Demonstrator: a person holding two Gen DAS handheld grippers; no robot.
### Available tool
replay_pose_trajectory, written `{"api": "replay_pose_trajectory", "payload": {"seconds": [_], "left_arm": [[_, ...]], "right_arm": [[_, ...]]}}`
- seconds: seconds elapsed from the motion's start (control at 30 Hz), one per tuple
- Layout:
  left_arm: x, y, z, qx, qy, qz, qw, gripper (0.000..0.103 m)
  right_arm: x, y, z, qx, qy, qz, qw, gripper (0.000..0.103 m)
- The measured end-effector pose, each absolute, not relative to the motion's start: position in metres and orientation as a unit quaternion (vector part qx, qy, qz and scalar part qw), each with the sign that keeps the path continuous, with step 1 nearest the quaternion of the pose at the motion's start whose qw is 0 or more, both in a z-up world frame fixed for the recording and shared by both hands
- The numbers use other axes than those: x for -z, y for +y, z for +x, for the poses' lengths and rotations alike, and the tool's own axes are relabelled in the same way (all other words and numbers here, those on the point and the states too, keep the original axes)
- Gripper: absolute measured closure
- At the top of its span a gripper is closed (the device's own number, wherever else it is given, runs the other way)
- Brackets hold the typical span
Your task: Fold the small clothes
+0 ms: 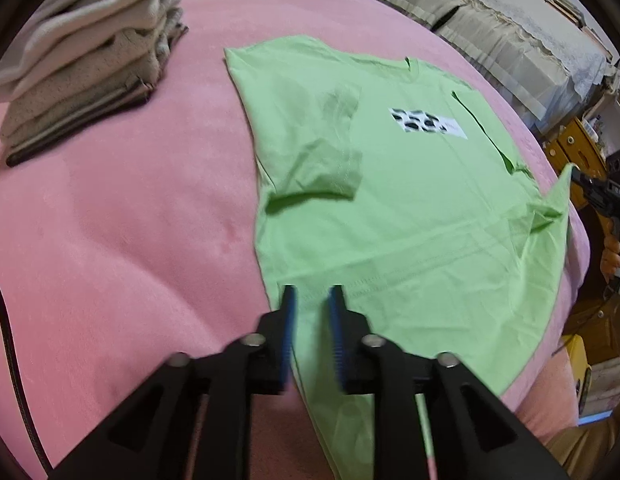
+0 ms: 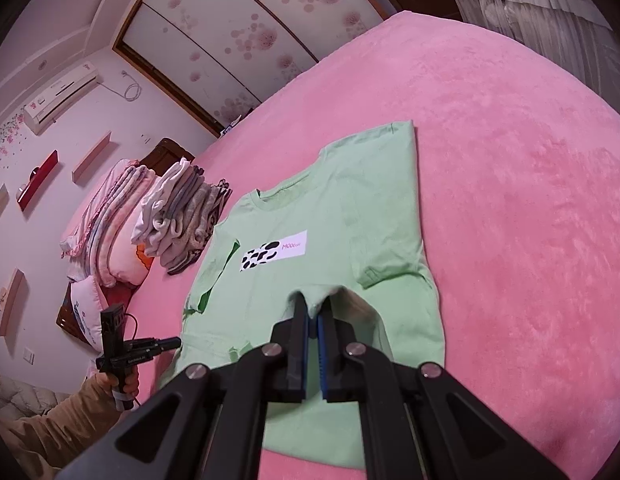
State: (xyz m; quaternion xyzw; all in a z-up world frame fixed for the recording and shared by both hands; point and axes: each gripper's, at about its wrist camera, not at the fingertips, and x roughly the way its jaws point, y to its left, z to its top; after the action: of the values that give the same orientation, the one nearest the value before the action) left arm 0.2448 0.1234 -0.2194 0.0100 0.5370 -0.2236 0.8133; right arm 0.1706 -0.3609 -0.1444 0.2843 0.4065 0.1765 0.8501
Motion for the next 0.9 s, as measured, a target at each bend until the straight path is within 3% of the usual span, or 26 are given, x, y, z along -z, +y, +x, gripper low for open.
{"api": "replay_pose_trajectory", "payload": {"seconds": [0.07,0.17,0.23,0.27,0.3,0.67,0.77,0.9], "left_arm": [[0.218,0.123,0.245,0.222,0.532,0.016,0.817,0.059],[0.219,0.119,0.246,0.228,0.537,0.025,0.812,0.057],[0.22,0.115,0.246,0.234,0.539,0.027,0.809,0.066],[0.221,0.113,0.246,0.238,0.54,0.028,0.807,0.079],[0.222,0.112,0.247,0.24,0.542,0.029,0.805,0.082],[0.23,0.112,0.252,0.228,0.552,0.031,0.801,0.08],[0.233,0.11,0.253,0.224,0.556,0.035,0.799,0.097],[0.222,0.106,0.247,0.201,0.538,0.047,0.817,0.099]], "right_arm": [[0.145,-0.36,0.17,-0.176,0.409,0.28,0.85,0.1],[0.145,-0.359,0.171,-0.176,0.412,0.278,0.85,0.1],[0.145,-0.36,0.171,-0.175,0.412,0.279,0.85,0.1],[0.145,-0.36,0.17,-0.175,0.412,0.28,0.849,0.1],[0.145,-0.36,0.17,-0.175,0.412,0.28,0.849,0.1],[0.149,-0.355,0.168,-0.176,0.423,0.27,0.847,0.1],[0.149,-0.355,0.167,-0.175,0.423,0.272,0.847,0.1],[0.144,-0.354,0.165,-0.169,0.417,0.269,0.851,0.1]]}}
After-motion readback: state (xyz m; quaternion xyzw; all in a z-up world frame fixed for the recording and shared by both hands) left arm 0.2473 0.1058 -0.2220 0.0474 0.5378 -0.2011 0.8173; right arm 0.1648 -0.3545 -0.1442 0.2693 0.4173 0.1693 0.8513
